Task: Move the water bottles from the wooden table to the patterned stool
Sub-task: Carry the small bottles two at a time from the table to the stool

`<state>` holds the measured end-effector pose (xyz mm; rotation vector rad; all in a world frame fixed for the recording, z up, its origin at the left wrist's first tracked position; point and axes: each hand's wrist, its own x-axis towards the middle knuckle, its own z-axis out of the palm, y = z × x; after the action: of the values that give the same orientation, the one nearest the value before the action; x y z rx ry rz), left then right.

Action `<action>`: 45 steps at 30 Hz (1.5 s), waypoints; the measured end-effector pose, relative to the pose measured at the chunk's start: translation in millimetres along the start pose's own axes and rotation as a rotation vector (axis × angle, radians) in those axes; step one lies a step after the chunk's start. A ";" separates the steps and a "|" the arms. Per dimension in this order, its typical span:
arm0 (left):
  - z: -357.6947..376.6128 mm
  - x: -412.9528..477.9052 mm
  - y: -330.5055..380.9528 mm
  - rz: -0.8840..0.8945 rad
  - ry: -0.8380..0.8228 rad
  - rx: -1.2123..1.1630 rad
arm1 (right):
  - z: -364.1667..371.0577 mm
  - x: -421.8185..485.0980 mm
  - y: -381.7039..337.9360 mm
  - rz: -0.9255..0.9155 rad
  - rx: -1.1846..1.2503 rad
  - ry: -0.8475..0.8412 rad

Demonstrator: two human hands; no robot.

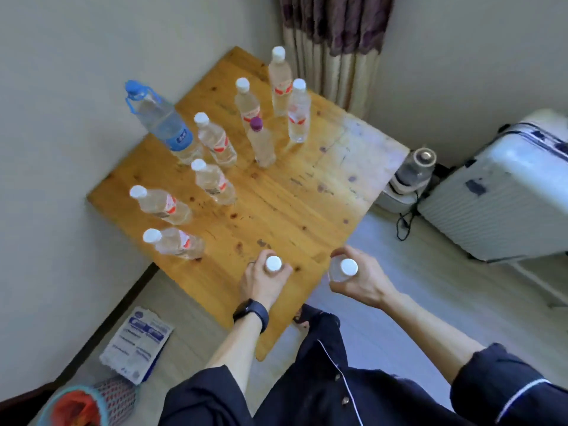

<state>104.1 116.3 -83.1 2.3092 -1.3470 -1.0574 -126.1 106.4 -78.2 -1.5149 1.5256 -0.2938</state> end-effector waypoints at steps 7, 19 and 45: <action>124.0 -85.0 108.8 0.361 -0.329 0.123 | -75.9 -155.7 95.3 0.259 0.274 0.512; 310.2 -347.6 229.4 0.900 -0.740 0.407 | -99.2 -478.6 232.6 0.681 0.479 1.189; 559.9 -887.2 478.9 2.168 -1.123 0.457 | -215.7 -891.8 338.9 1.449 0.486 2.088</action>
<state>-866.4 673.8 194.5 -0.8112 -2.9030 -0.8378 -682.3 869.2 177.3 1.2214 3.0014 -1.3259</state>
